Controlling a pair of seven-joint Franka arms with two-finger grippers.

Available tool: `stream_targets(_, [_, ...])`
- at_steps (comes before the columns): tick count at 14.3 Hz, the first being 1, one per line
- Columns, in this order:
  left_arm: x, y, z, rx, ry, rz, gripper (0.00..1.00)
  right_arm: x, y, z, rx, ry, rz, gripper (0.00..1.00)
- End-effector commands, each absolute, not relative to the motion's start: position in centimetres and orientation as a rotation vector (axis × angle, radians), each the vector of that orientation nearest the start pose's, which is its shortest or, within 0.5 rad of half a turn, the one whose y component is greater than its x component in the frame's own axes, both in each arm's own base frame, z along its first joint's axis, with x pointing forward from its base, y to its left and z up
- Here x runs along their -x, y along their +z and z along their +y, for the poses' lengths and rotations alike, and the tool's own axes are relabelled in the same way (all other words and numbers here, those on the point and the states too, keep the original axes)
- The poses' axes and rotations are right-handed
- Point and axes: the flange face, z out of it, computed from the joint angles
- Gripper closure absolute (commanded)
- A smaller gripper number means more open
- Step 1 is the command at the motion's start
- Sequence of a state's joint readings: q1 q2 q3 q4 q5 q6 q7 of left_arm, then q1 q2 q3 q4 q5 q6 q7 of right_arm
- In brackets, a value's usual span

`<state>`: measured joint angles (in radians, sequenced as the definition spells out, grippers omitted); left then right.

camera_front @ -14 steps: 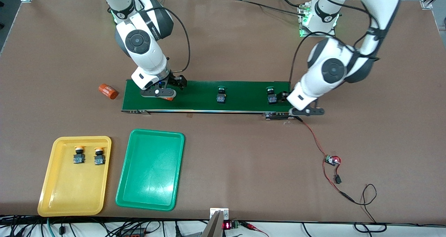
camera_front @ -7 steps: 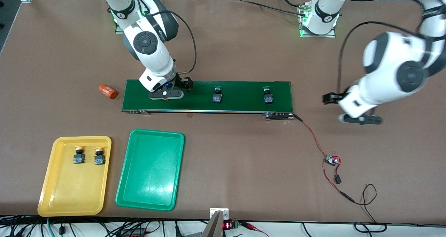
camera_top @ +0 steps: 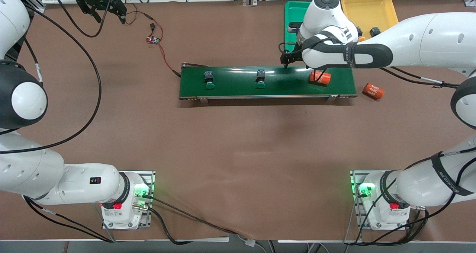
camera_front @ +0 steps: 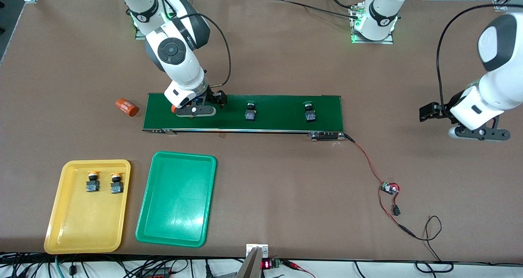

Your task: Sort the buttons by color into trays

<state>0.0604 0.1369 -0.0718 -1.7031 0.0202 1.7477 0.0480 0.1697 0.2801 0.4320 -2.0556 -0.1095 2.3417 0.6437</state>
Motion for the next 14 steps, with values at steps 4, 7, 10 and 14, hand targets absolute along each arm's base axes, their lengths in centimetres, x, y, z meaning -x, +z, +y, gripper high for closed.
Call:
stream_targets(4, [-56.4, 60.3, -1.4, 3.14, 0.0, 0.121, 0.0, -49.3, 31.3, 33.2, 3.1, -0.016, -0.007, 0.0])
stream_targets(7, [-55.1, 64.3, -3.6, 3.157, 0.02, 0.179, 0.0, -49.2, 31.1, 33.1, 3.105, -0.007, -0.007, 0.0])
stream_targets(10, [-53.6, 65.6, -4.4, 3.208, 0.033, 0.188, 0.0, -49.2, 31.1, 33.2, 3.103, -0.011, -0.009, 0.0])
stream_targets(14, [-53.8, 64.8, -4.6, 3.226, 0.086, 0.009, 0.0, -49.2, 30.9, 33.3, 3.102, -0.004, -0.005, 0.0])
